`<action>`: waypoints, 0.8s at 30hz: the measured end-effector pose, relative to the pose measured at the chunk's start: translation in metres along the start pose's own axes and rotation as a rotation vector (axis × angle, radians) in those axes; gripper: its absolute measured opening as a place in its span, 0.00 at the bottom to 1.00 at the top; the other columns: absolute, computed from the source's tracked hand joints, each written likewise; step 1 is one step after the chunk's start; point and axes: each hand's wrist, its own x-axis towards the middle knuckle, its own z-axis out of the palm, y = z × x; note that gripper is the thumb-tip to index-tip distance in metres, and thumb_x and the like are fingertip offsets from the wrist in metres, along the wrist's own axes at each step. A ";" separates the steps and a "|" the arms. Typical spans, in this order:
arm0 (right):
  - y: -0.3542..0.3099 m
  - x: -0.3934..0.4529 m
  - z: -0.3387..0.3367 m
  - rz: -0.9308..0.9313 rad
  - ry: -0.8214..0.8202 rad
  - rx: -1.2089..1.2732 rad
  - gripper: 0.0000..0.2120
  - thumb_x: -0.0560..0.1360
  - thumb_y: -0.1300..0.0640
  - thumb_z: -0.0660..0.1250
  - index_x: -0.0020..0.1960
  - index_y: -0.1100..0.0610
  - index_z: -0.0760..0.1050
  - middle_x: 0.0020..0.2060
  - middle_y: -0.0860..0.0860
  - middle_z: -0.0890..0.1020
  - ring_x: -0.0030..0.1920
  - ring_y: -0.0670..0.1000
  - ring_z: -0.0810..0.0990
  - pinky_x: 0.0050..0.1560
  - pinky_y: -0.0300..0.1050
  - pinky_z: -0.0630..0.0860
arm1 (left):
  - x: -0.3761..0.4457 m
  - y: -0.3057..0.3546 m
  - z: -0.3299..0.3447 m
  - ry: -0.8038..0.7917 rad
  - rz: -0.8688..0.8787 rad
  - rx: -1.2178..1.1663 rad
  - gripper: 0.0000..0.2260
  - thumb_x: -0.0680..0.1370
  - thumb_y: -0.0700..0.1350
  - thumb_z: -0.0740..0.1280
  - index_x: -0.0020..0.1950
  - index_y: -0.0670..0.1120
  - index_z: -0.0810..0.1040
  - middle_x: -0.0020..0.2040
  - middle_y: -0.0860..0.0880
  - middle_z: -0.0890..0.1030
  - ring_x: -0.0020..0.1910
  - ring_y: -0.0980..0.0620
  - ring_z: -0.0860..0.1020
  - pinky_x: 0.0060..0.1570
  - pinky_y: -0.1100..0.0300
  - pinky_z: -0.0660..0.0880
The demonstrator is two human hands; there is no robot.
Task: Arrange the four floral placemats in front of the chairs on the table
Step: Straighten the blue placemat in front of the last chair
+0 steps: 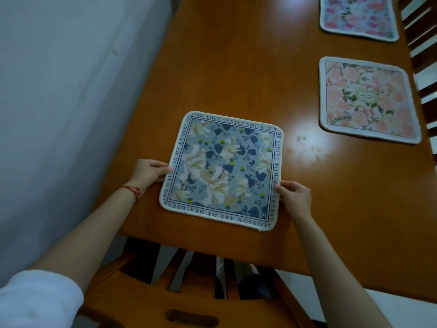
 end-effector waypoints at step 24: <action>0.005 -0.020 0.021 -0.032 0.001 -0.046 0.05 0.71 0.60 0.70 0.47 0.58 0.78 0.39 0.50 0.82 0.39 0.49 0.83 0.39 0.45 0.81 | -0.002 -0.018 -0.024 0.016 0.044 0.040 0.05 0.71 0.37 0.71 0.46 0.39 0.78 0.41 0.48 0.80 0.39 0.53 0.79 0.29 0.70 0.76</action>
